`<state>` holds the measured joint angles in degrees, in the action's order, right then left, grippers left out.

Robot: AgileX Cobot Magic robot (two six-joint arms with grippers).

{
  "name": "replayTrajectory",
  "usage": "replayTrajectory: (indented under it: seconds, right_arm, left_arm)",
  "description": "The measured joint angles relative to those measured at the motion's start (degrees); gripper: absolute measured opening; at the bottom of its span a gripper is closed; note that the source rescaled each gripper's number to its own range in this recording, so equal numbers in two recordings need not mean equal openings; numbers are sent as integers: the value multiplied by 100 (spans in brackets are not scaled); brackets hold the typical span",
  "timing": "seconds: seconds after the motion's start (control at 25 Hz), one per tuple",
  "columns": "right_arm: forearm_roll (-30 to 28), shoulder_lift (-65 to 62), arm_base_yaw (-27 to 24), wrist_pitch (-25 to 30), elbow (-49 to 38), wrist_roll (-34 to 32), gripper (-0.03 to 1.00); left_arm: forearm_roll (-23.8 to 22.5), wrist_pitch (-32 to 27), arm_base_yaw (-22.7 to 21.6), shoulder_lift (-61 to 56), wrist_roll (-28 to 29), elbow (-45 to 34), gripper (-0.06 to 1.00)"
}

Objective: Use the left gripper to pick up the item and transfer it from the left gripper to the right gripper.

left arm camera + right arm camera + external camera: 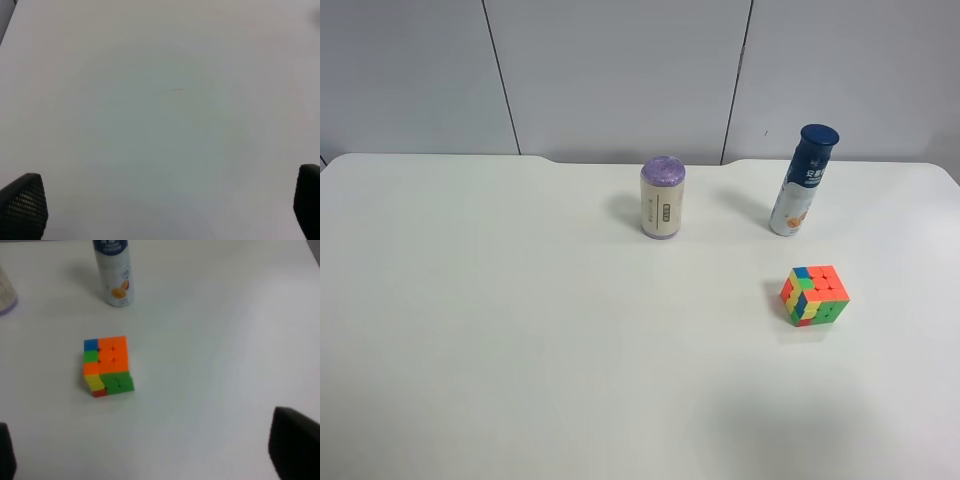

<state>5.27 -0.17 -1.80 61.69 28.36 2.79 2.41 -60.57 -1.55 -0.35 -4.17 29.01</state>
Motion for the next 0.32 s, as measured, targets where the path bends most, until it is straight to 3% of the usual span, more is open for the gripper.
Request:
replayTrajectory:
  seconds: [0.32]
  right_arm:
    - [0,0,0,0,0,0,100]
  left_arm:
    - [0,0,0,0,0,0,100]
